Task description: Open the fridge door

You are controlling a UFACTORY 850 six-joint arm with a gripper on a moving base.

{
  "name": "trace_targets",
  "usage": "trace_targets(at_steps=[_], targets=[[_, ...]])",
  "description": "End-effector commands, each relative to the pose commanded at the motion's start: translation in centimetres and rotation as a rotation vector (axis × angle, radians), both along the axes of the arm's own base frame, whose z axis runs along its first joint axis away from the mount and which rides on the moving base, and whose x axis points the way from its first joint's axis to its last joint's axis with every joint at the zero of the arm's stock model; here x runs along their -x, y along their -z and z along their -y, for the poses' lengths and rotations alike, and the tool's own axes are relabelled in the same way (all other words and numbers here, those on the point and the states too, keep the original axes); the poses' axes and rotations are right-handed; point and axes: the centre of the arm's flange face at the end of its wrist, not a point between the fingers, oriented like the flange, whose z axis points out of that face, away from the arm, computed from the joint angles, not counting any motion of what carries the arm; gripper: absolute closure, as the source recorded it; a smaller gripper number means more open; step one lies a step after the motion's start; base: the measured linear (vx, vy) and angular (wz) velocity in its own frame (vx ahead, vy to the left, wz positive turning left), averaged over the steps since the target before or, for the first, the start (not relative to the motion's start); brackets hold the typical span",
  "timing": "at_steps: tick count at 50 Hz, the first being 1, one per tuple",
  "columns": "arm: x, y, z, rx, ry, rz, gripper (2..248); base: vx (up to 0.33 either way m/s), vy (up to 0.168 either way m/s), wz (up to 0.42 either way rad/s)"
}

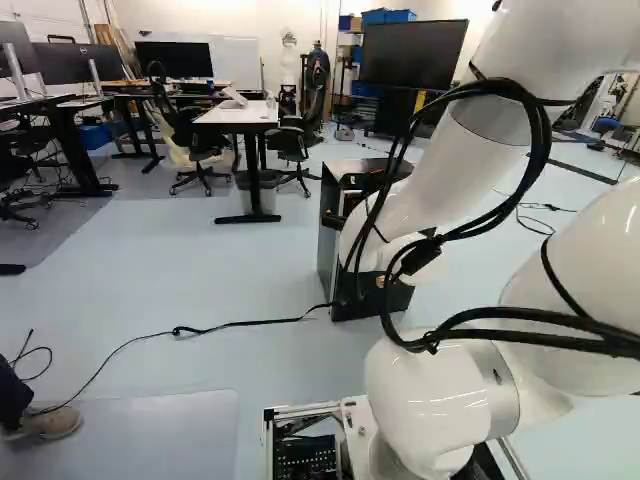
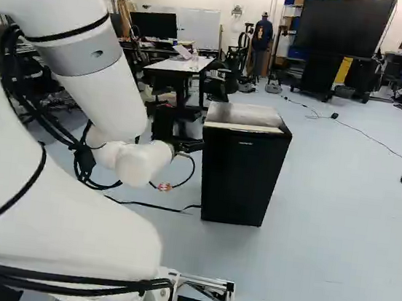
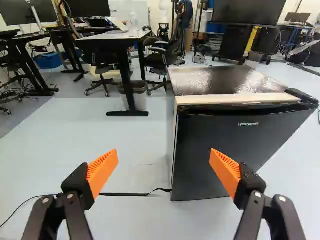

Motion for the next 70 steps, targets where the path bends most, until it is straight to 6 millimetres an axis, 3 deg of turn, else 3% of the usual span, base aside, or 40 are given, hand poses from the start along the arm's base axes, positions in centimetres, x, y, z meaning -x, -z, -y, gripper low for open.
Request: trace_targets(at_steps=[37,70], targets=[[-3.5,-0.8,-2.2,-0.023,-0.021,0.055,3,0.0,0.0,0.0],[-7.0,1.4,-3.9,-0.045,0.028,0.044,3,0.0,0.0,0.0]])
